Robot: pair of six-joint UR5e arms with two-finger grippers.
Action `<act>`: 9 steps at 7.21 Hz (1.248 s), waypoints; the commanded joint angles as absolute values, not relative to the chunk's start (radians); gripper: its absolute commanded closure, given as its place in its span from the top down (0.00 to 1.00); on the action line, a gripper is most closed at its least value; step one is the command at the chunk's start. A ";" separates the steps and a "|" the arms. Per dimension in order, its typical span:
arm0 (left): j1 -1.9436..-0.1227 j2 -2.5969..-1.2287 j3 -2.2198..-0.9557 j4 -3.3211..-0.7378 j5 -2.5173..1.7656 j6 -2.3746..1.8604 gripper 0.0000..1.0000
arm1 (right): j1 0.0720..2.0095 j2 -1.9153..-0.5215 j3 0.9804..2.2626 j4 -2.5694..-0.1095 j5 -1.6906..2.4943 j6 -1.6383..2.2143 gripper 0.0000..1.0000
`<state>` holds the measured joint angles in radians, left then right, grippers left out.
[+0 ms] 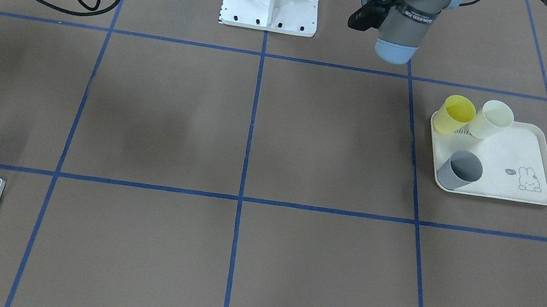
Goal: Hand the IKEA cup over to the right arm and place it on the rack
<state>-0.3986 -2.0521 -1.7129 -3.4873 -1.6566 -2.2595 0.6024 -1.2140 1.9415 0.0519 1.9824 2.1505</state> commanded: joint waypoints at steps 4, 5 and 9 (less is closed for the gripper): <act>-0.362 -2.072 -1.706 -3.487 -1.654 -2.258 0.00 | 0.598 -1.194 1.924 0.051 1.964 2.148 0.99; -0.356 -2.077 -1.703 -3.487 -1.654 -2.258 0.00 | 0.597 -1.193 1.922 0.051 1.959 2.148 0.99; -0.351 -2.088 -1.695 -3.482 -1.643 -2.256 0.00 | 0.575 -1.193 1.925 0.054 1.957 2.149 0.98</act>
